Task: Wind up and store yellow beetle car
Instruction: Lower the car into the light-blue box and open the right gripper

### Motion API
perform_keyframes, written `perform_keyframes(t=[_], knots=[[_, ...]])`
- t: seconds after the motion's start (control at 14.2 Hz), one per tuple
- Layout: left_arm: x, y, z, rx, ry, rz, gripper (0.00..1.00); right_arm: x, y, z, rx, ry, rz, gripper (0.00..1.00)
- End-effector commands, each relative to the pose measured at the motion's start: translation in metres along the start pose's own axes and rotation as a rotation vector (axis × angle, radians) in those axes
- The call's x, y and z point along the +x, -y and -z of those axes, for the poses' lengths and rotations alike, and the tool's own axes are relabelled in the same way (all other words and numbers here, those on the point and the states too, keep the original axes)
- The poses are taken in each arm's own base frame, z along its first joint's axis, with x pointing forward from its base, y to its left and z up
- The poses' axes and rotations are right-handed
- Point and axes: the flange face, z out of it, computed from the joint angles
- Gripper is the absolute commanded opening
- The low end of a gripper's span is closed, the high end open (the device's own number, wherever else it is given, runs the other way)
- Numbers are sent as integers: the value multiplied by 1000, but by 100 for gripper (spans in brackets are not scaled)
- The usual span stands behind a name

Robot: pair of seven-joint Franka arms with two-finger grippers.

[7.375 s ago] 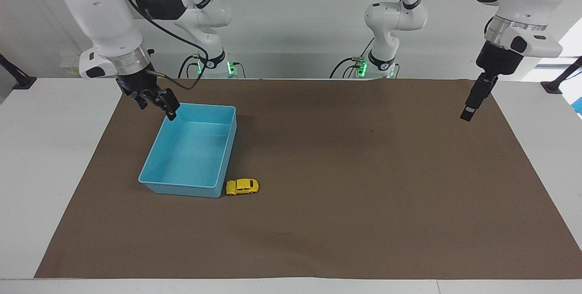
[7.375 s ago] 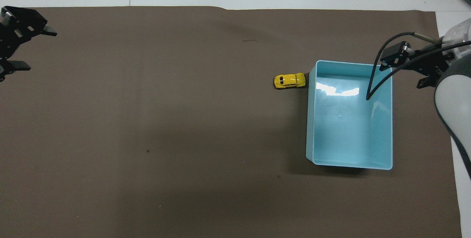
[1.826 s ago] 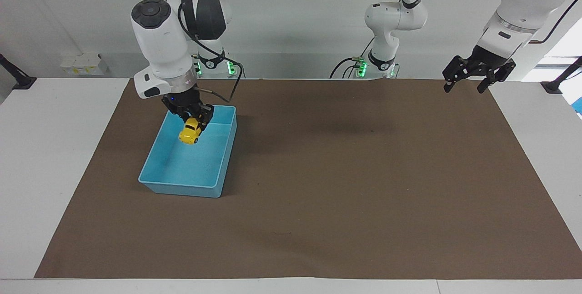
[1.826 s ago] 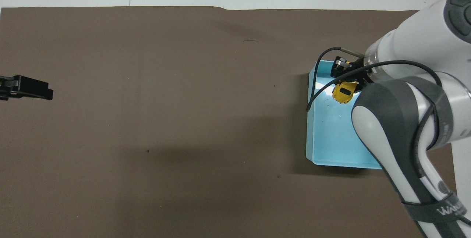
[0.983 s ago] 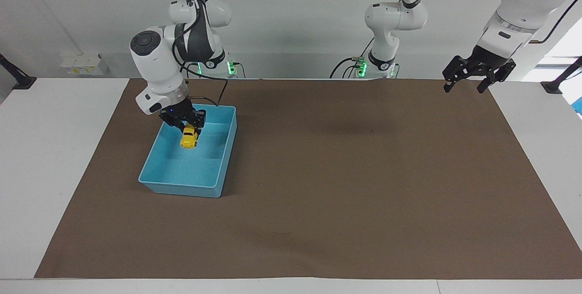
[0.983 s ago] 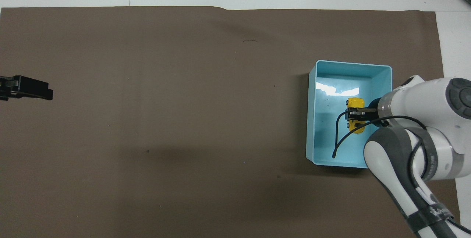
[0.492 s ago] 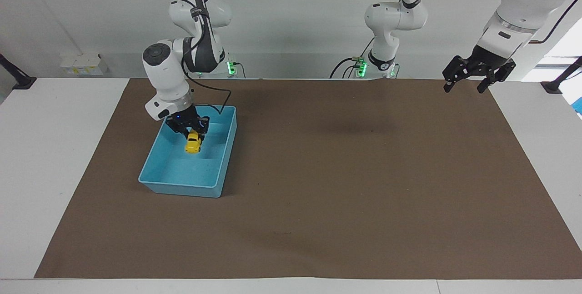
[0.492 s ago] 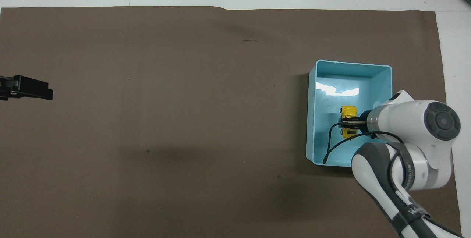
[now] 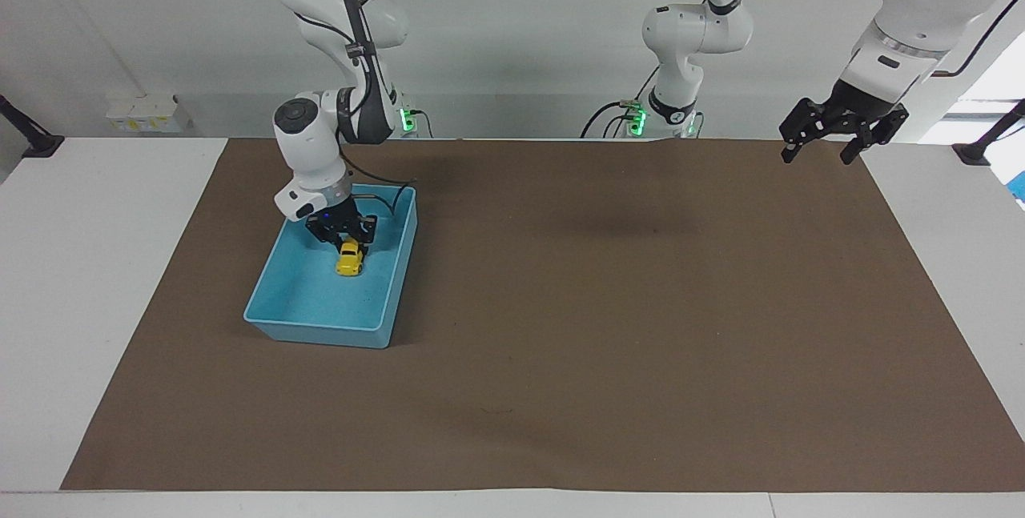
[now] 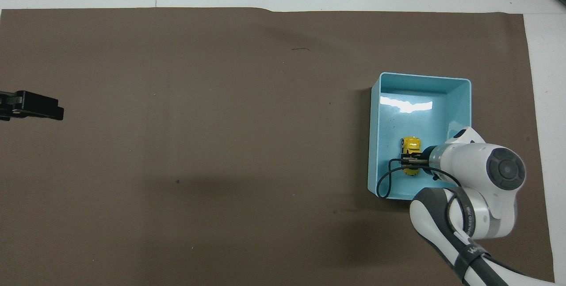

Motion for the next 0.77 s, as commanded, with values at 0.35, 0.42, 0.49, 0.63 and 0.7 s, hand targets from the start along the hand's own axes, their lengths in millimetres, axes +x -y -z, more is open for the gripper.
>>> perform_keyframes(t=[0.35,0.42,0.49,0.63,0.7], knots=[[-6,3,6,8,7,12,100,20,6,46,21,35,78,100],[-6,3,6,8,7,12,100,31,9,61,23,43,87,100],[-6,3,6,8,7,12,100,43,11,78,26,46,89,100],[-6,3,6,8,7,12,100,62,7,108,27,61,79,100],[-6,3,6,8,7,12,100,70,5,122,28,69,76,100]])
